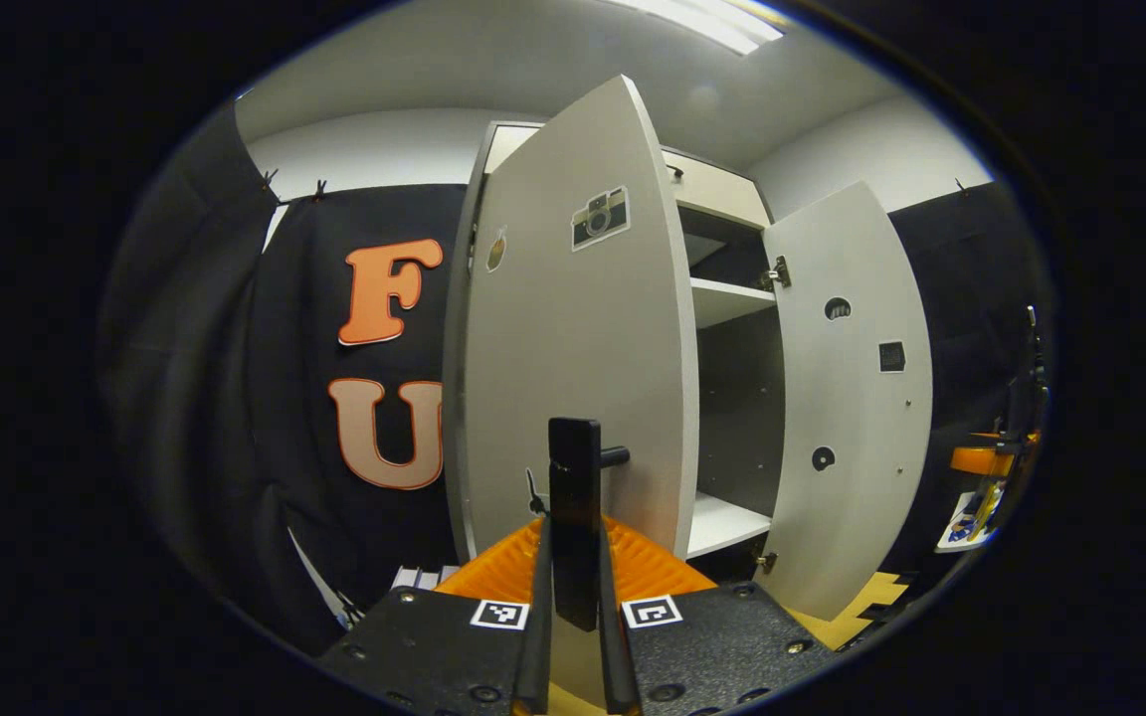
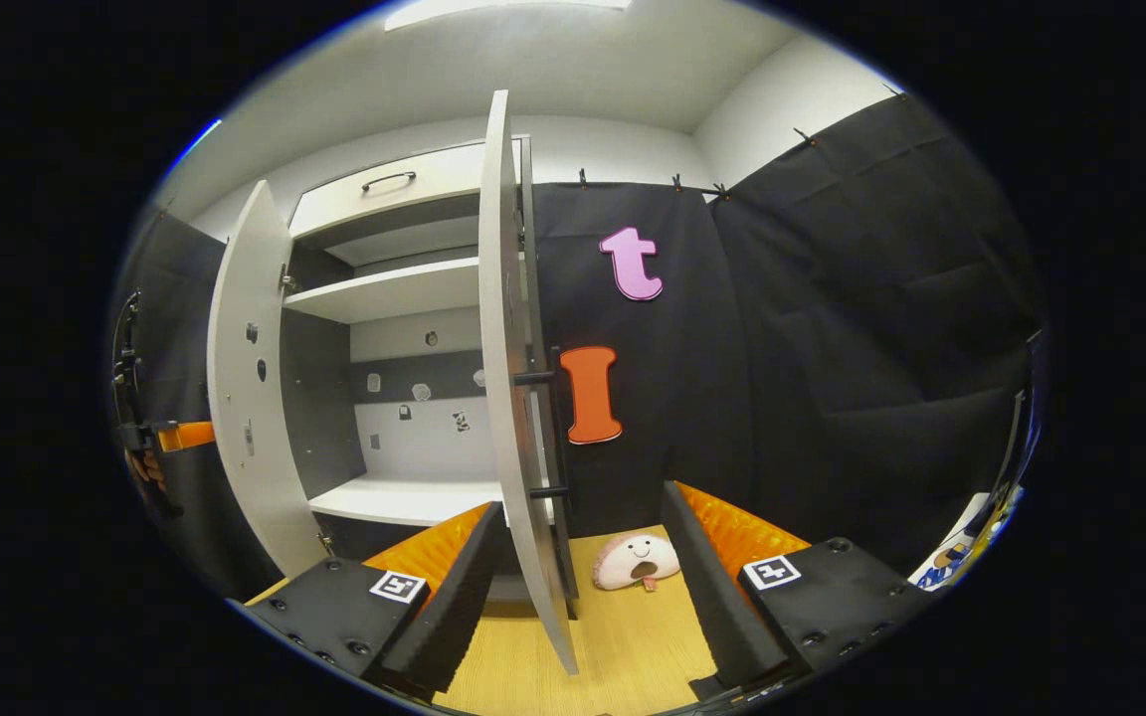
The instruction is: Open the right door of the double-door shoe cabinet with the right hand, and open the left door with the left hand.
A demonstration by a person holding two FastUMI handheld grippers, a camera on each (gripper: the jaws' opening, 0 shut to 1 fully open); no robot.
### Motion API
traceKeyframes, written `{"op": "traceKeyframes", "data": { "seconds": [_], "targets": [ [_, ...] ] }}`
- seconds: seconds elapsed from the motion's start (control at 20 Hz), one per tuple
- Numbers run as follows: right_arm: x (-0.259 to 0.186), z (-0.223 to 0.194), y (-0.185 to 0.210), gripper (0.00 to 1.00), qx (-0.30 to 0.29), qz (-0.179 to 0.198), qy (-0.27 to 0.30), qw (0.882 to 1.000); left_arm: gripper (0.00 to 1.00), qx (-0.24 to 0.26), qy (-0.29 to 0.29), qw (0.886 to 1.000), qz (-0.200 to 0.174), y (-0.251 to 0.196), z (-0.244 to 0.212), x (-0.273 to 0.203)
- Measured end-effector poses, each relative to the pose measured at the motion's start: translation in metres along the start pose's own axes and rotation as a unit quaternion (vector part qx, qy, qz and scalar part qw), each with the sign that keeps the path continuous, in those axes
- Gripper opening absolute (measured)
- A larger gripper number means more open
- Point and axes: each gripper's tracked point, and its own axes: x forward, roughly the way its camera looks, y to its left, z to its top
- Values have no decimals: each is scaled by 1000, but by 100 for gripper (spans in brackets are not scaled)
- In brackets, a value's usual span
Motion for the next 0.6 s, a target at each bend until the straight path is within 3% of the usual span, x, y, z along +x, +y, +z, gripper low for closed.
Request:
{"op": "traceKeyframes", "data": {
  "seconds": [0.35,0.6],
  "targets": [
    [0,5,5,92,1,1,-2,1000,16,-11,-18,1000,-13,2,4,-2],
    [-7,6,4,92,-4,-4,-3,1000,15,-9,-25,1000,2,13,6,-3]
  ]
}}
